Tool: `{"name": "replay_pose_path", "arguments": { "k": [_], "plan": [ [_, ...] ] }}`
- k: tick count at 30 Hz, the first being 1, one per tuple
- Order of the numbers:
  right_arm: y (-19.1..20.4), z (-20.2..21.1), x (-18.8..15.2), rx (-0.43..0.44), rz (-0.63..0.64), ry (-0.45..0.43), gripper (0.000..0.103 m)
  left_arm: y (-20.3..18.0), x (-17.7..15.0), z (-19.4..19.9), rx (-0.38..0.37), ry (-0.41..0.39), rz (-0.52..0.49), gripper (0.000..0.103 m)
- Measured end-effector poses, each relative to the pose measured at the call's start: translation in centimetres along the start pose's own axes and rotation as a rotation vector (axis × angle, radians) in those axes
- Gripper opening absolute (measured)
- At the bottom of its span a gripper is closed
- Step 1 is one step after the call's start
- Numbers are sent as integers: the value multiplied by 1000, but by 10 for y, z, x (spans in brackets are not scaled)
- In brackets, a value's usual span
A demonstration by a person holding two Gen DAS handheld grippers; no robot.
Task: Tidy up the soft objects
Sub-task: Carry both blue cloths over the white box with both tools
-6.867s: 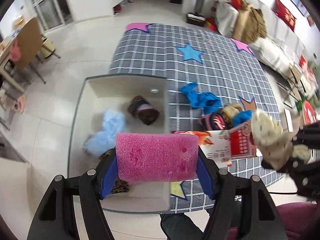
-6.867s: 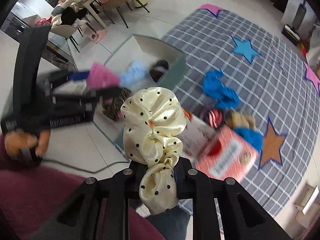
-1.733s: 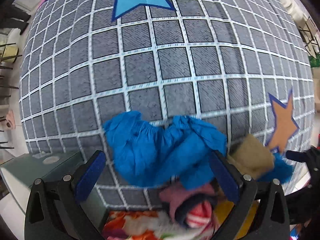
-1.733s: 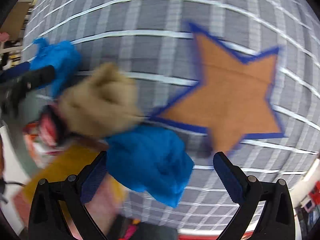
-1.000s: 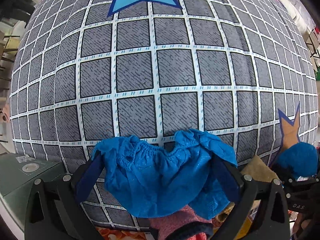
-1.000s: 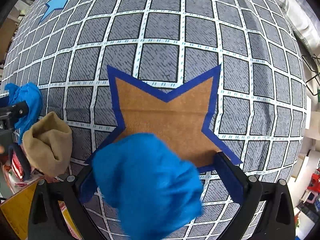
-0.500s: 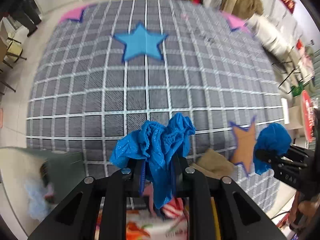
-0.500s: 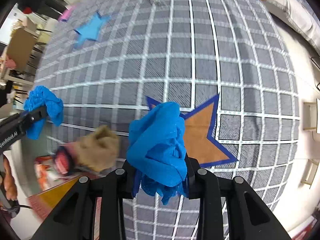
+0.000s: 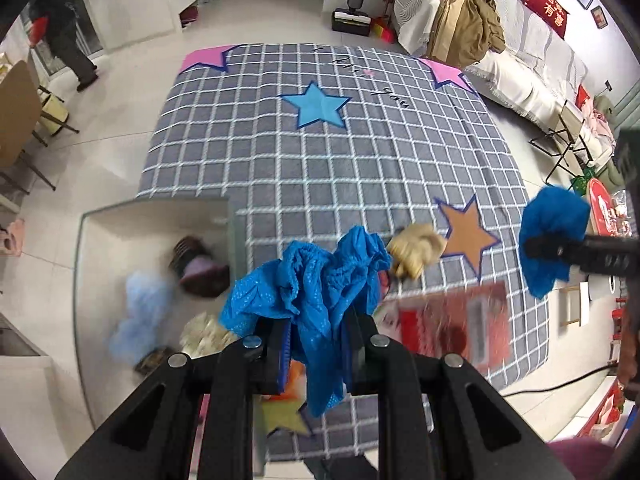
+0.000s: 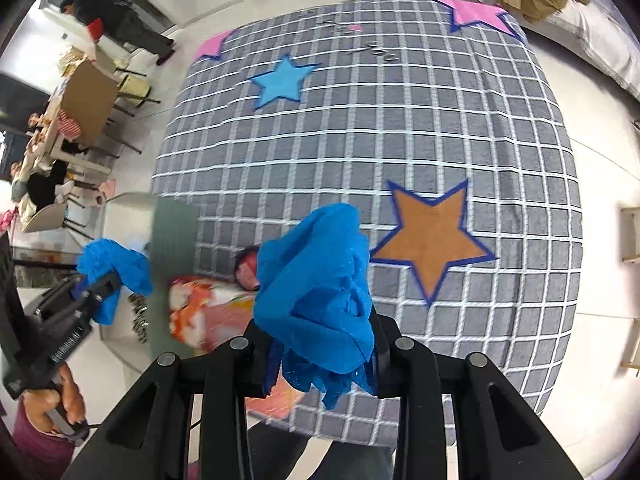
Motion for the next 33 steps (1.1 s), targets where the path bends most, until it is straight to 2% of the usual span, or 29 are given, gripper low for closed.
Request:
{"name": "replay_pose_path", "arguments": {
  "k": [7,16,24,33],
  "plan": [
    [68,1,-11,64,88,-3,34,32,-34,23,18,-12,73,21],
    [147,-20,-32,102,243,66,34,61,-58,35,36,-26,164,21],
    [176,-31,-37,101,310,95,34,89,-75,40,54,-37,247,21],
    [197,-40,-41,87,369,121,34,101,-84,43,50,-47,293,21]
  ]
}}
Point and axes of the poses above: each gripper's, at about its wrist camera, not at the fingertips, and z roughly against the way its jaws point, y to its left, x to its top, the point moved 3 cm from there along -z, roughly the way its jaws point, and after that the axes turned 4 degrees about z, right-handed, at the moved point
